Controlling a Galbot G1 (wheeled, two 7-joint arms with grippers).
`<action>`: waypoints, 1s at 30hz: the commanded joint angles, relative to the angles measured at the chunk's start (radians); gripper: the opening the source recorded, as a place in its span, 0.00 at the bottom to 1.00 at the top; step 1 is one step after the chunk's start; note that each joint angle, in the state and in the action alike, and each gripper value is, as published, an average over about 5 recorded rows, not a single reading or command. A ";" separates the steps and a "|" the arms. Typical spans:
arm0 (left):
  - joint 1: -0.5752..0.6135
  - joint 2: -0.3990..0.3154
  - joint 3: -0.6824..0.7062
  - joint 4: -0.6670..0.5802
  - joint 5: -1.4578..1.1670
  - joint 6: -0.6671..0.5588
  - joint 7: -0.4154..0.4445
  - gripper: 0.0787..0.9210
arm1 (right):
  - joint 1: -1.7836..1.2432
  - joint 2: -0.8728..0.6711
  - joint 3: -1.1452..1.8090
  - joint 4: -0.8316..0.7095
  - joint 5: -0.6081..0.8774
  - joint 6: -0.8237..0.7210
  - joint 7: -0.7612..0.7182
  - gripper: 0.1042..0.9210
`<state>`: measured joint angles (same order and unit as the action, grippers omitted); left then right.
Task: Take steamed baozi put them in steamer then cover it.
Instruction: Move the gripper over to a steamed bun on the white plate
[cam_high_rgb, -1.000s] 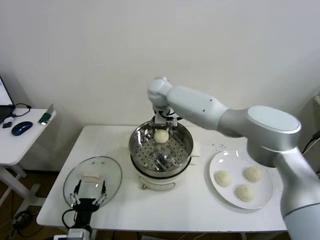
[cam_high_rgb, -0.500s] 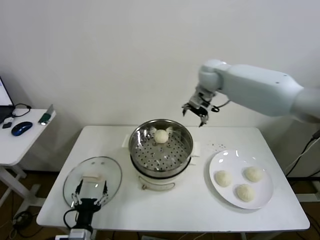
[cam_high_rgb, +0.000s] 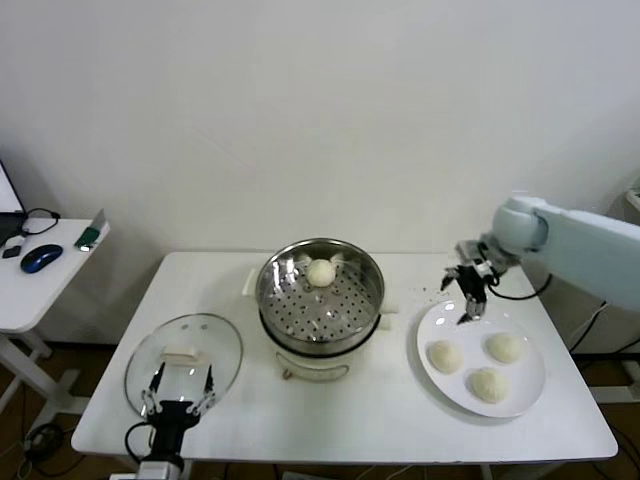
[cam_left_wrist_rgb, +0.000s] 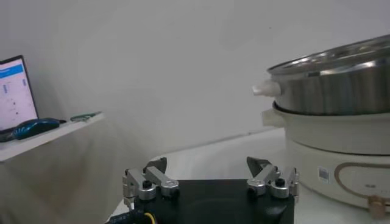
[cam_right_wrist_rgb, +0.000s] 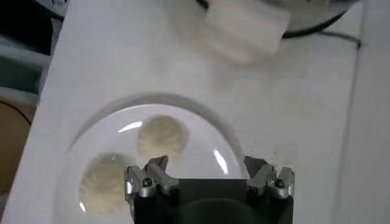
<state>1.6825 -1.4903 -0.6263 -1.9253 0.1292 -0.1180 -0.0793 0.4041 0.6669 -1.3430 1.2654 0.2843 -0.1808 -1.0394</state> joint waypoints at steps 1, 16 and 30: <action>0.006 -0.006 -0.004 0.000 0.007 0.000 -0.002 0.88 | -0.273 -0.050 0.174 -0.045 -0.040 -0.073 0.020 0.88; 0.009 -0.013 -0.008 0.015 0.018 -0.003 -0.005 0.88 | -0.314 0.042 0.211 -0.090 -0.038 -0.071 0.035 0.88; 0.010 -0.015 -0.006 0.015 0.023 -0.004 -0.006 0.88 | -0.310 0.052 0.214 -0.096 -0.038 -0.064 0.032 0.77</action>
<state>1.6913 -1.5042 -0.6337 -1.9094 0.1501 -0.1217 -0.0848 0.1107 0.7116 -1.1415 1.1753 0.2479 -0.2423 -1.0093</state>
